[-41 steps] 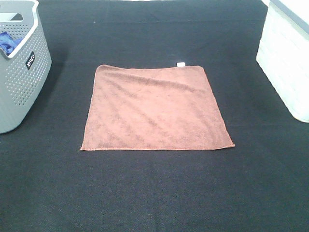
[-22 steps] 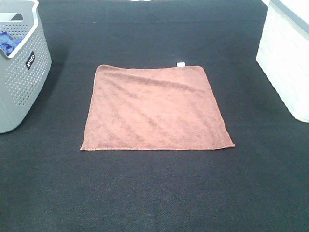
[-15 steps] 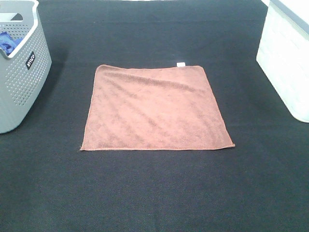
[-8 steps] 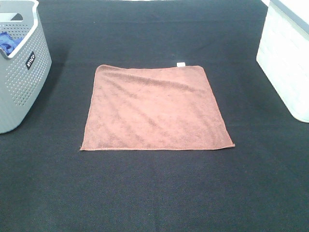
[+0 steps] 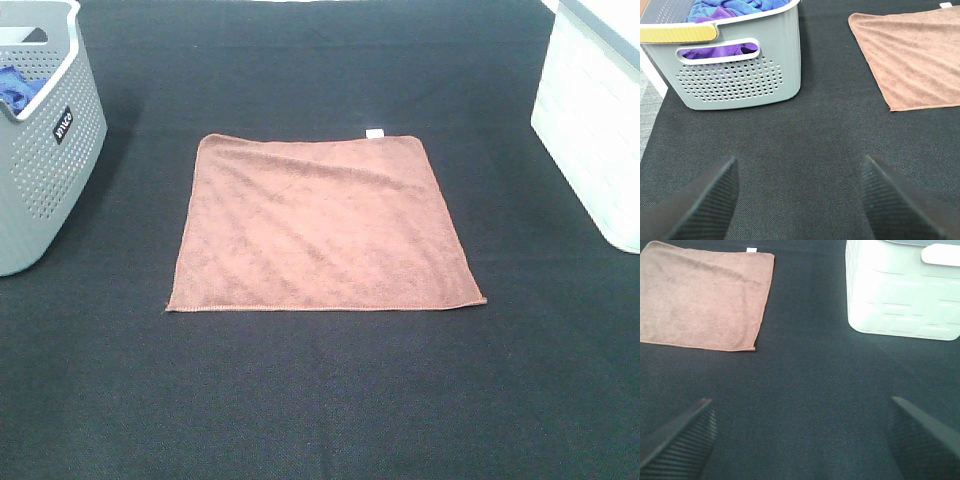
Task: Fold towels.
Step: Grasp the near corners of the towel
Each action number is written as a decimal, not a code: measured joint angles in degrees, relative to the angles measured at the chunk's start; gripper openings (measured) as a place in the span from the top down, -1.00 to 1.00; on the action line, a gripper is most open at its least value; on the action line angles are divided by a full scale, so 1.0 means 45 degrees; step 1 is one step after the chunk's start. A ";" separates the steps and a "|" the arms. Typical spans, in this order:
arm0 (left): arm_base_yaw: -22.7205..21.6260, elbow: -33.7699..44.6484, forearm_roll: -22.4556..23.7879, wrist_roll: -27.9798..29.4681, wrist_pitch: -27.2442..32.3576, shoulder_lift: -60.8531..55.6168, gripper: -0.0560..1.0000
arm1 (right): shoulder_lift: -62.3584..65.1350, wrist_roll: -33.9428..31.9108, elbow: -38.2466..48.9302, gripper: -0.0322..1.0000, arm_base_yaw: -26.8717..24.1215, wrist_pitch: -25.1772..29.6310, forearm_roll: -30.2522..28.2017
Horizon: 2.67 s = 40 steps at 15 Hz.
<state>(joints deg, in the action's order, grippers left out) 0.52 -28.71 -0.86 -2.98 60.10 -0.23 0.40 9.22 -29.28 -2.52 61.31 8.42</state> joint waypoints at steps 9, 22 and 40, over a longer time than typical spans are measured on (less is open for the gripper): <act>0.0000 0.0000 0.0000 0.0013 0.0000 0.0000 -0.36 | 0.0000 -0.0013 0.0000 -0.73 0.0000 0.0000 0.0013; 0.0000 0.0038 -0.4074 0.1031 -0.5080 0.7639 -0.36 | -0.9307 -0.0458 -0.0751 -0.55 0.0968 -0.3578 0.2445; 0.0000 -0.1350 -2.1823 -1.7978 -0.4393 2.3479 -0.36 | -2.2638 0.4635 -0.5475 -0.50 0.0879 -0.3692 0.7283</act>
<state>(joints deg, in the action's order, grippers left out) 0.52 -34.78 -99.06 -83.88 40.34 105.42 -101.47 30.08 -53.92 1.43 44.69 41.20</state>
